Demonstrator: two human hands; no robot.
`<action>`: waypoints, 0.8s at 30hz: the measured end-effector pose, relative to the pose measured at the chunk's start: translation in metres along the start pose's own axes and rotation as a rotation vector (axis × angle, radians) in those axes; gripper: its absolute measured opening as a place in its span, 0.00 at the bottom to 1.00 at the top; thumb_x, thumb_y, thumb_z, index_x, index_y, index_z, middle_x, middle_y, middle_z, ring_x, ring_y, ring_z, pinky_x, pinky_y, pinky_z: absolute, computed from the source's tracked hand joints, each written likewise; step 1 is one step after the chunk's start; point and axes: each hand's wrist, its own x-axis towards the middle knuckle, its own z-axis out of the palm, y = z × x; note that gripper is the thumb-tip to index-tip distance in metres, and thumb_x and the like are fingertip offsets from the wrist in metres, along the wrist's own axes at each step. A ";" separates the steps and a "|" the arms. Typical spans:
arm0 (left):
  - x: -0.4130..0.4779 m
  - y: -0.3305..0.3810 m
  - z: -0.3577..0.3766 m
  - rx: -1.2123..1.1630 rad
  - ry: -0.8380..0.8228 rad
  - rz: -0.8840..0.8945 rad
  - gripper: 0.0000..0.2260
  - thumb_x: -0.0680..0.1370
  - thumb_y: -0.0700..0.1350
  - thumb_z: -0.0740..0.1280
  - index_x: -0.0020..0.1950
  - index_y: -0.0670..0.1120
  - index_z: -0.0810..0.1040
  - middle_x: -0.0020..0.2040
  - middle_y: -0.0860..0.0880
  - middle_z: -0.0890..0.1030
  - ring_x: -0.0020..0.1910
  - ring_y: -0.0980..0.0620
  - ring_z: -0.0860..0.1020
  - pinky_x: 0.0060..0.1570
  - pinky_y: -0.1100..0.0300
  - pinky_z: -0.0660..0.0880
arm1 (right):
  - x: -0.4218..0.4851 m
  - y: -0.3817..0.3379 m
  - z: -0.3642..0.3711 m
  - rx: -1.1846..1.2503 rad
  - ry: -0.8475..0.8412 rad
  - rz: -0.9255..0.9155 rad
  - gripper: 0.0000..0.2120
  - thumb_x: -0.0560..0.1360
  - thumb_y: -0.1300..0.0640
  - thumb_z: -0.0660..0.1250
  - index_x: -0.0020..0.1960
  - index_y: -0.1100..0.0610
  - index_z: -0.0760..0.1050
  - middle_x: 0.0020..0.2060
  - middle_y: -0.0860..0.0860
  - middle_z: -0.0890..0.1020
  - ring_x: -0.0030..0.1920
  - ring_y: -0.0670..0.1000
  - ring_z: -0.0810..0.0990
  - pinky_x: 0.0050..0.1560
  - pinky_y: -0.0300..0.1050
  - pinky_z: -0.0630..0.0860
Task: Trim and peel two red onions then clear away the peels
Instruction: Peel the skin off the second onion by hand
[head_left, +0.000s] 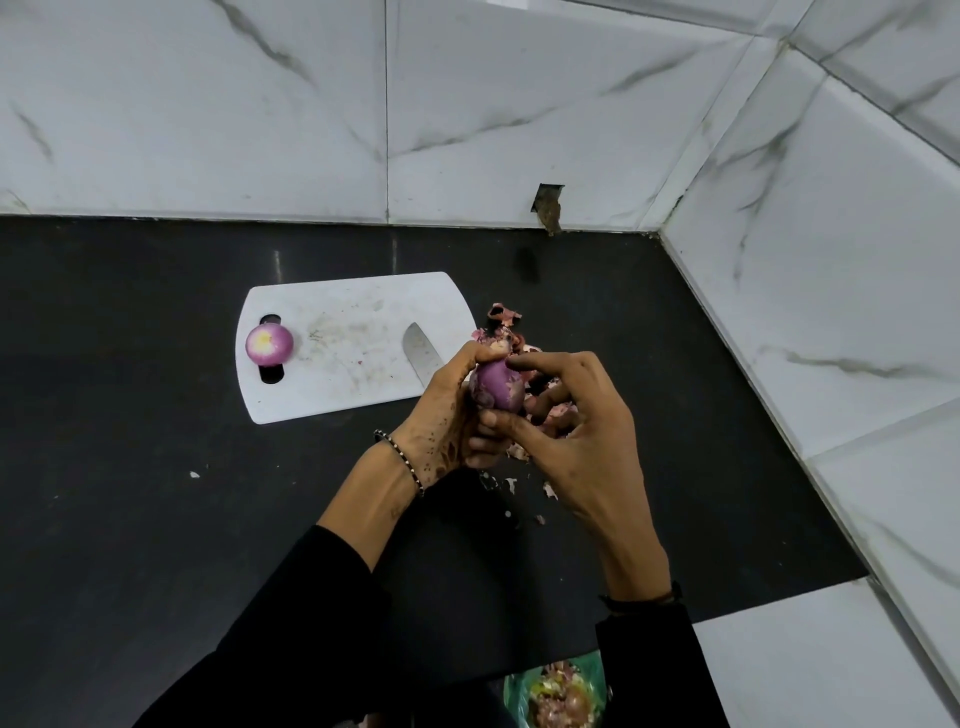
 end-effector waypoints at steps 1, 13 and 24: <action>0.000 0.000 -0.001 0.007 -0.008 -0.014 0.25 0.73 0.65 0.58 0.31 0.45 0.77 0.23 0.53 0.61 0.22 0.54 0.57 0.27 0.63 0.52 | 0.000 0.000 0.000 -0.003 -0.010 0.003 0.20 0.69 0.52 0.80 0.58 0.47 0.78 0.52 0.43 0.75 0.45 0.47 0.77 0.39 0.34 0.75; 0.000 -0.002 -0.008 0.051 0.024 -0.033 0.25 0.74 0.65 0.57 0.32 0.45 0.73 0.25 0.53 0.62 0.23 0.55 0.57 0.27 0.63 0.52 | -0.002 0.003 -0.001 0.027 -0.014 -0.012 0.23 0.70 0.53 0.79 0.63 0.52 0.76 0.54 0.45 0.77 0.46 0.47 0.79 0.41 0.36 0.78; 0.002 0.000 -0.012 0.068 0.013 -0.083 0.25 0.75 0.66 0.56 0.36 0.45 0.72 0.24 0.51 0.62 0.21 0.55 0.58 0.22 0.67 0.55 | -0.003 0.017 0.001 -0.161 0.037 -0.120 0.05 0.76 0.64 0.72 0.51 0.59 0.81 0.45 0.48 0.81 0.46 0.45 0.79 0.46 0.32 0.73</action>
